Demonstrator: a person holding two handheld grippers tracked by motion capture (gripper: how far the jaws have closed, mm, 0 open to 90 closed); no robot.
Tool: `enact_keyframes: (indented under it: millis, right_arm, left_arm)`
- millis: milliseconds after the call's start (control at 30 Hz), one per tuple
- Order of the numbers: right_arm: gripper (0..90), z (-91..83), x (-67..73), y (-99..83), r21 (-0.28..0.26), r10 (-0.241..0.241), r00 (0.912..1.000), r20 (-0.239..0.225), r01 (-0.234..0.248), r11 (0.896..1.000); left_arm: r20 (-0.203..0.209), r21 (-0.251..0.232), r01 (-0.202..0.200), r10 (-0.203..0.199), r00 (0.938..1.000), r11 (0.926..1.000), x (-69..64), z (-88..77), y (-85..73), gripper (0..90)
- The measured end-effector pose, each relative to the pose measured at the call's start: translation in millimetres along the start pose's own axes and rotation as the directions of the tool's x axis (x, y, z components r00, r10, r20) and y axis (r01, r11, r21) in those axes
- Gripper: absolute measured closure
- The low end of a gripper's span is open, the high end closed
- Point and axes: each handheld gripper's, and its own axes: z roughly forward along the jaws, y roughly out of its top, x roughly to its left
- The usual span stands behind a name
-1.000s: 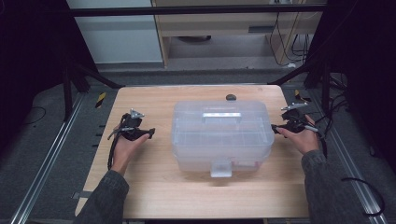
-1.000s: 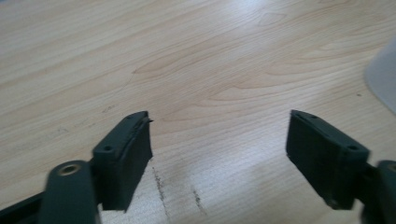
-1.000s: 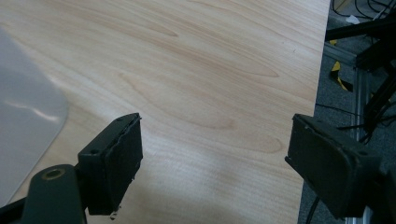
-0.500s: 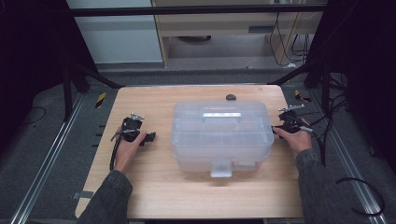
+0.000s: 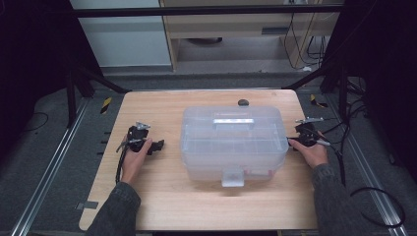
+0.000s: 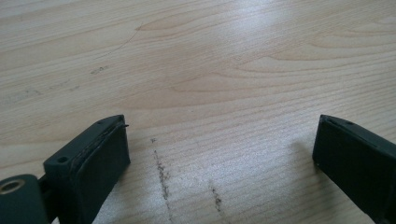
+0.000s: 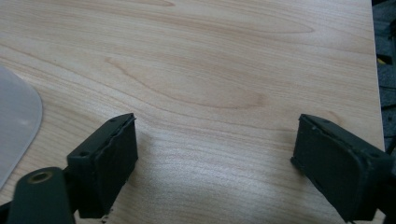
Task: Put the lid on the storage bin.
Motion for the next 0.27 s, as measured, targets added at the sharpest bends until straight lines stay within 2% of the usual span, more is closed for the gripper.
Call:
enact_keyframes:
  millis: [67,133,267]
  right_arm:
    - [11.6,0.2,1.2,-4.5,-0.035,0.000,1.0000,0.008,0.001,0.999]
    - [9.6,-0.1,4.6,-10.5,-0.075,0.026,0.9993,0.026,-0.024,0.997]
    - [5.7,-1.3,9.0,-12.6,-0.066,0.046,0.9978,0.047,-0.043,0.997]
  left_arm:
    - [-0.001,0.001,0.000,0.000,1.0000,1.0000,-0.2,0.1,0.0,2.6]
    - [-0.005,0.003,0.003,-0.003,1.0000,1.0000,-0.4,0.0,-0.2,1.6]
    - [-0.008,0.005,0.008,-0.008,0.9999,1.0000,-0.3,0.1,-0.2,1.0]
